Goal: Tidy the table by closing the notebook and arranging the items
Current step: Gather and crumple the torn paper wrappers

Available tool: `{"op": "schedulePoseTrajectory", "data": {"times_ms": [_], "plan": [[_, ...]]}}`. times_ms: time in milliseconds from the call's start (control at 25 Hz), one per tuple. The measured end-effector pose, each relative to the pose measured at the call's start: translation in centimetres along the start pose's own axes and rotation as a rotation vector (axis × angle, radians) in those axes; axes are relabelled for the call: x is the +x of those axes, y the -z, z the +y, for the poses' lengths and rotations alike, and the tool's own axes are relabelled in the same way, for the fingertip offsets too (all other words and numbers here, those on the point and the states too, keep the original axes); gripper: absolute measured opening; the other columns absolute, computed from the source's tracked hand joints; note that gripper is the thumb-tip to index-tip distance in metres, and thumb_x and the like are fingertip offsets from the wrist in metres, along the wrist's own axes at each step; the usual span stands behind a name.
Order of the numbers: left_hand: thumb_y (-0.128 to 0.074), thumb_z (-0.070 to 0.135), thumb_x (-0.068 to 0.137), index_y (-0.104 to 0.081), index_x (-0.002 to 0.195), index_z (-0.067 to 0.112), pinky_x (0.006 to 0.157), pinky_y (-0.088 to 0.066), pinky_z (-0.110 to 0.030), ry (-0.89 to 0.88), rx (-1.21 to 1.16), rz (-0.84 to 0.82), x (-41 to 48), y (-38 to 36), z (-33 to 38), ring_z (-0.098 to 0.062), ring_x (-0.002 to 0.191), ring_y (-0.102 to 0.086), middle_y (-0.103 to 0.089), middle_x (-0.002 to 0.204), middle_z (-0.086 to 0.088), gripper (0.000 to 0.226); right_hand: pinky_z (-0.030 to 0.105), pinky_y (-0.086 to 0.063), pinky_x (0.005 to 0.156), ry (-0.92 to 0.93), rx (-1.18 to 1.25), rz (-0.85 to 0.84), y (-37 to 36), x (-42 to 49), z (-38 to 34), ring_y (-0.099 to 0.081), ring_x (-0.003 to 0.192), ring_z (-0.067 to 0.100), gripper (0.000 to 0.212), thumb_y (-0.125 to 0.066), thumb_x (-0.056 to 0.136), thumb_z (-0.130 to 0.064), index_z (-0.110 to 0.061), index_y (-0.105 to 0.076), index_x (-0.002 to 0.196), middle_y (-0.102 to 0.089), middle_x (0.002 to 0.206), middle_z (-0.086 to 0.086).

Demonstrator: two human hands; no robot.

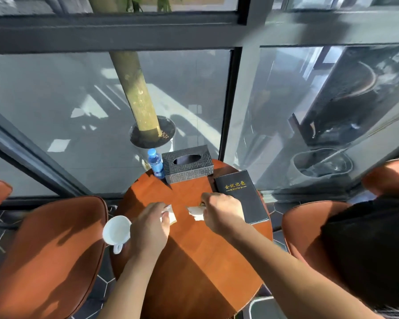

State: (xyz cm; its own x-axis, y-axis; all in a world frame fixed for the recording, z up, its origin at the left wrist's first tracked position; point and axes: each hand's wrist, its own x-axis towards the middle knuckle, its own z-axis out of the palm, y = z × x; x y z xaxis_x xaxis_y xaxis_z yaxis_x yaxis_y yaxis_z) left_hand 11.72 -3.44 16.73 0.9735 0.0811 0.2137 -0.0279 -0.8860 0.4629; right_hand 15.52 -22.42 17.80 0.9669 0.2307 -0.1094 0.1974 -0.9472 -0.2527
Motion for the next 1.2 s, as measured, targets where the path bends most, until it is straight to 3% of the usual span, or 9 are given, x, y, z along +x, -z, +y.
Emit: {"op": "schedulePoseTrajectory", "data": {"times_ms": [320, 600, 760, 1000, 1200], "plan": [[-0.074, 0.007, 0.081, -0.070, 0.112, 0.008, 0.068, -0.055, -0.035, 0.030, 0.012, -0.052, -0.8, 3.2, 2.2, -0.033, 0.096, -0.070, -0.074, 0.109, -0.011, 0.031, 0.032, -0.038, 0.062, 0.014, 0.004, 0.016, 2.3, -1.9, 0.2, -0.065, 0.087, 0.038, 0.028, -0.054, 0.080, -0.012, -0.019, -0.060, 0.106, -0.070, 0.097, 0.010], [-0.062, 0.005, 0.086, -0.068, 0.094, 0.006, 0.059, -0.033, -0.028, -0.011, -0.010, -0.055, -1.0, 6.0, 0.4, -0.034, 0.081, -0.065, -0.071, 0.091, -0.010, 0.010, 0.030, -0.036, 0.062, -0.095, 0.021, 0.046, 3.3, -3.8, -3.0, -0.065, 0.083, 0.034, 0.022, -0.054, 0.079, -0.014, -0.023, -0.060, 0.098, -0.069, 0.092, 0.005], [-0.059, 0.006, 0.087, -0.070, 0.104, 0.011, 0.063, -0.045, -0.035, -0.073, -0.030, -0.091, -1.7, 8.6, -1.6, -0.035, 0.088, -0.066, -0.071, 0.099, -0.008, 0.021, 0.030, -0.035, 0.060, -0.166, 0.014, 0.090, 3.3, -6.2, -6.2, -0.056, 0.073, 0.032, 0.018, -0.052, 0.080, -0.015, -0.023, -0.060, 0.095, -0.069, 0.090, 0.004], [-0.059, 0.007, 0.088, -0.069, 0.103, 0.010, 0.065, -0.049, -0.039, -0.155, -0.035, -0.134, -3.4, 11.0, -3.2, -0.035, 0.086, -0.066, -0.071, 0.098, -0.010, 0.019, 0.030, -0.036, 0.059, -0.233, 0.047, 0.153, 2.7, -9.4, -9.1, -0.063, 0.079, 0.034, 0.018, -0.051, 0.081, -0.015, -0.023, -0.061, 0.095, -0.070, 0.089, 0.002], [-0.064, 0.006, 0.085, -0.071, 0.098, 0.012, 0.063, -0.050, -0.038, -0.159, -0.059, -0.139, -4.5, 11.1, -3.1, -0.035, 0.079, -0.067, -0.073, 0.093, -0.009, 0.016, 0.030, -0.035, 0.058, -0.290, 0.064, 0.147, 2.2, -11.2, -9.2, -0.052, 0.070, 0.031, 0.014, -0.051, 0.082, -0.015, -0.022, -0.059, 0.092, -0.069, 0.086, 0.003]]}}
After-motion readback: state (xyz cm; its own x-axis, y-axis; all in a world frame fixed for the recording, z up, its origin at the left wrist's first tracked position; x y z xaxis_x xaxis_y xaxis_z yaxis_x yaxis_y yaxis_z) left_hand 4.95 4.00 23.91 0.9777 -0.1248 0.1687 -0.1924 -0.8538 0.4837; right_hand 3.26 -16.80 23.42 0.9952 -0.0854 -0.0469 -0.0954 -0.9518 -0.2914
